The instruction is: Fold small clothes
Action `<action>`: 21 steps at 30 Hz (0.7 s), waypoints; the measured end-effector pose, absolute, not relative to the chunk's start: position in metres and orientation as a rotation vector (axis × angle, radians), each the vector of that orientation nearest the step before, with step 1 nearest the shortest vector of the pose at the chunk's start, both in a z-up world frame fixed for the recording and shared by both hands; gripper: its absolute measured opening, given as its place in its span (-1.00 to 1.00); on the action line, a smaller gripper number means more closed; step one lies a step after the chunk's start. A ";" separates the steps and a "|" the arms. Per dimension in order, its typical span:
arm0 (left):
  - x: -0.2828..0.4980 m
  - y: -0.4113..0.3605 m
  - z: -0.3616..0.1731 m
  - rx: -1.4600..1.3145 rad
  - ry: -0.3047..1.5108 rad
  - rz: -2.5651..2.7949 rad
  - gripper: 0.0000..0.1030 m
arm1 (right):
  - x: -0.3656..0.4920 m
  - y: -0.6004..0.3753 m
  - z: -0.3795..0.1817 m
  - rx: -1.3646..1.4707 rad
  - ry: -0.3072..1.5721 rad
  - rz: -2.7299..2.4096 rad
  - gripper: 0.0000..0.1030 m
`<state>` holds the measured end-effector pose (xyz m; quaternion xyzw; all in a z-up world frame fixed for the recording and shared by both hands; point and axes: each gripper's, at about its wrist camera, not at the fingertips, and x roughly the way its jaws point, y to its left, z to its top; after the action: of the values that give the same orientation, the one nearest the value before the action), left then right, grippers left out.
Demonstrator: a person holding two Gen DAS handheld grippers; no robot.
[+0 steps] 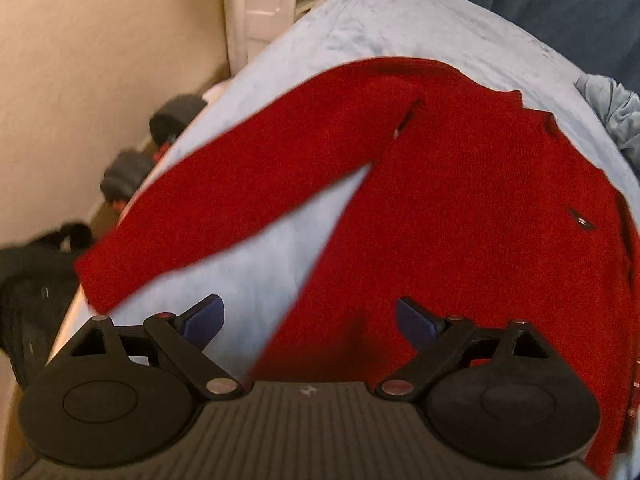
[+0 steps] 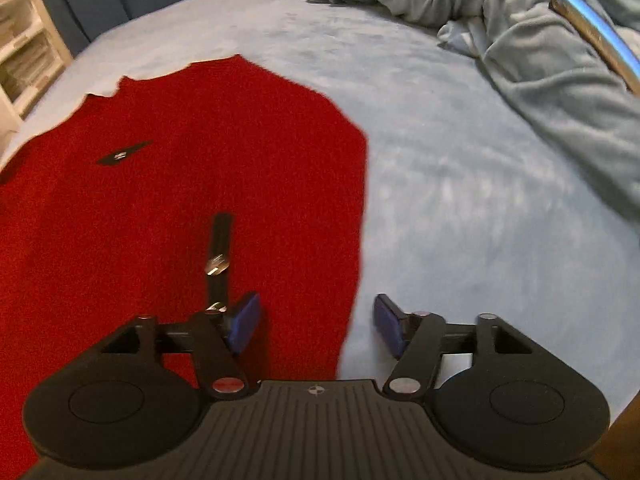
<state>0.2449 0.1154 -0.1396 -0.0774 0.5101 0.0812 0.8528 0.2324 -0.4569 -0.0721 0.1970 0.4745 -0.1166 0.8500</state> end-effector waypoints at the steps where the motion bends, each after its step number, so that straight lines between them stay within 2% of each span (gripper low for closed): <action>1: 0.234 0.113 -0.138 -0.180 1.081 0.169 0.85 | 0.229 -0.452 -0.072 0.424 0.996 -0.235 0.38; 5: 0.219 0.105 -0.129 -0.210 1.084 0.155 0.85 | 0.223 -0.426 -0.079 0.385 1.011 -0.135 0.58; 9: 0.215 0.098 -0.123 -0.209 1.098 0.154 0.85 | 0.239 -0.405 -0.093 0.214 1.075 -0.065 0.56; 10: 0.215 0.097 -0.121 -0.200 1.099 0.162 0.85 | 0.243 -0.405 -0.095 0.185 1.074 -0.045 0.41; 11: 0.217 0.097 -0.120 -0.190 1.097 0.171 0.85 | 0.244 -0.405 -0.093 0.160 1.055 -0.024 -0.29; 12: 0.218 0.097 -0.119 -0.180 1.096 0.179 0.85 | 0.247 -0.406 -0.090 0.135 1.044 -0.003 -0.74; 13: 0.219 0.098 -0.118 -0.171 1.095 0.190 0.85 | 0.252 -0.411 -0.085 0.135 1.042 0.035 -0.85; 19: 0.226 0.107 -0.111 -0.169 1.093 0.244 0.85 | 0.296 -0.494 -0.035 0.018 0.902 -0.365 -0.84; 20: 0.226 0.109 -0.110 -0.173 1.092 0.252 0.85 | 0.304 -0.520 -0.027 0.003 0.864 -0.534 -0.75; 21: 0.226 0.111 -0.109 -0.177 1.091 0.256 0.85 | 0.307 -0.537 -0.021 -0.002 0.836 -0.647 -0.41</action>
<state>0.2265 0.1110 -0.1087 -0.0840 0.5166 0.1210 0.8434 0.3067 -0.5365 -0.0213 -0.0011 0.3989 -0.3084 0.8636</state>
